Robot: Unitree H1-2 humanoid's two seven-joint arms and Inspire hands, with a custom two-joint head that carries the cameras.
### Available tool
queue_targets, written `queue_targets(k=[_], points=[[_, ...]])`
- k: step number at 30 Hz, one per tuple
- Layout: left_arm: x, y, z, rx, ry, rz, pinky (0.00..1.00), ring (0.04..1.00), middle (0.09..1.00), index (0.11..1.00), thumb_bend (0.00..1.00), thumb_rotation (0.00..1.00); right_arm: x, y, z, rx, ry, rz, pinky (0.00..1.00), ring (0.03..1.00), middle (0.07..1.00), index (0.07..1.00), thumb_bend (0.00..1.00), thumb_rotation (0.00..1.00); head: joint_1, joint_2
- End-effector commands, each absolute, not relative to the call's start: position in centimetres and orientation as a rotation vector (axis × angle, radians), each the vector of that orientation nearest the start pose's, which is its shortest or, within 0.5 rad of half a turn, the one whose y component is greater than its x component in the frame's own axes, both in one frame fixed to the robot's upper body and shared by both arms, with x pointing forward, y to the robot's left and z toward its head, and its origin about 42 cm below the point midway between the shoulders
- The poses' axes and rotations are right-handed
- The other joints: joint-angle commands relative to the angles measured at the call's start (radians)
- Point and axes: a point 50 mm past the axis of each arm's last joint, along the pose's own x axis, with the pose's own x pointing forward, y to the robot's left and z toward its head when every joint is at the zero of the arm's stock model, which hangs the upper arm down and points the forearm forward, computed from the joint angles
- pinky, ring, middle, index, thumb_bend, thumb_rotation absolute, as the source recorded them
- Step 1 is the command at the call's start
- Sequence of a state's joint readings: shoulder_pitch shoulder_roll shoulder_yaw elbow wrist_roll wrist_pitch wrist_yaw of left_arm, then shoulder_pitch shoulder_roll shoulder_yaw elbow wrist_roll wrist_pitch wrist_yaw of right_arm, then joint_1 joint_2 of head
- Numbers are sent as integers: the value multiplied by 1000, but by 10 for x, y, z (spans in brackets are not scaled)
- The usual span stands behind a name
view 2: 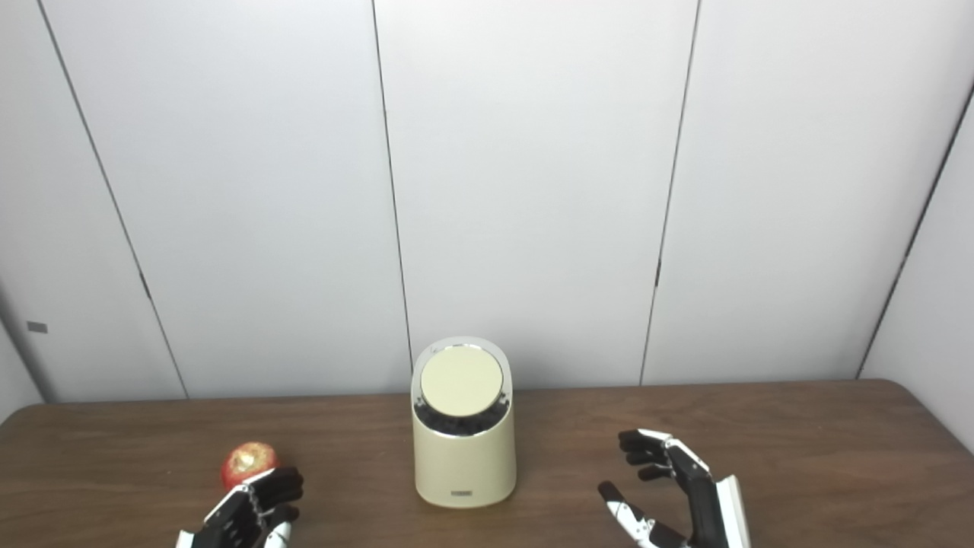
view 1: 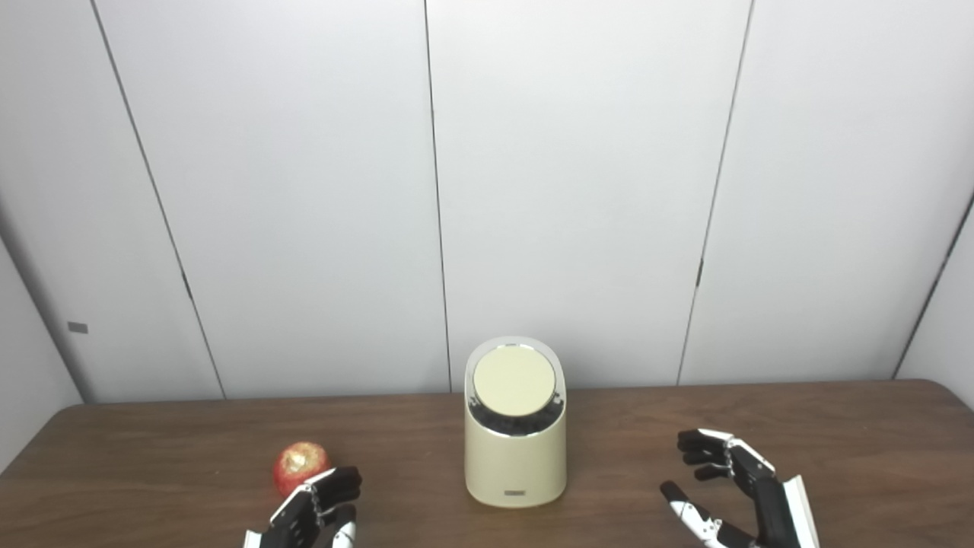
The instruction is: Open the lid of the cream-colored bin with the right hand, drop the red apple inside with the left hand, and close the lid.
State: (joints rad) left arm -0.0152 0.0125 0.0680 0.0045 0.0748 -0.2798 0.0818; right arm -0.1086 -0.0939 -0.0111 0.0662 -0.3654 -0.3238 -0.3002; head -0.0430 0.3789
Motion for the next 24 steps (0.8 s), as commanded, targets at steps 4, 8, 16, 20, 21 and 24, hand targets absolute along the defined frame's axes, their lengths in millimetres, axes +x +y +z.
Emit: queue_targets(k=[4, 8, 16, 20, 21, 24], points=[[286, 235, 110, 80, -281, 134, 673, 729, 727, 708, 174, 103, 295, -229, 101, -395, -327, -197, 533, 614, 641, 632, 279, 134, -1, -1], [285, 235, 110, 81, -282, 133, 675, 727, 725, 705, 176, 102, 295, -228, 101, -400, -326, -197, 534, 617, 643, 633, 277, 117, -1, -1], [285, 235, 111, 84, -286, 137, 665, 721, 721, 703, 179, 92, 294, -228, 102, -406, -324, -198, 534, 619, 646, 636, 275, 110, -2, -1], [286, 233, 111, 86, -284, 136, 665, 723, 721, 702, 178, 116, 295, -230, 104, -397, -354, -206, 520, 608, 641, 634, 280, 110, 0, 3], [286, 233, 111, 83, -285, 135, 665, 724, 722, 703, 177, 117, 294, -231, 106, -404, -366, -210, 517, 609, 643, 635, 278, 123, 1, 4], [287, 233, 111, 82, -282, 136, 671, 726, 724, 704, 177, 124, 294, -231, 117, -423, -410, -213, 498, 602, 640, 638, 279, 188, 0, 7]])
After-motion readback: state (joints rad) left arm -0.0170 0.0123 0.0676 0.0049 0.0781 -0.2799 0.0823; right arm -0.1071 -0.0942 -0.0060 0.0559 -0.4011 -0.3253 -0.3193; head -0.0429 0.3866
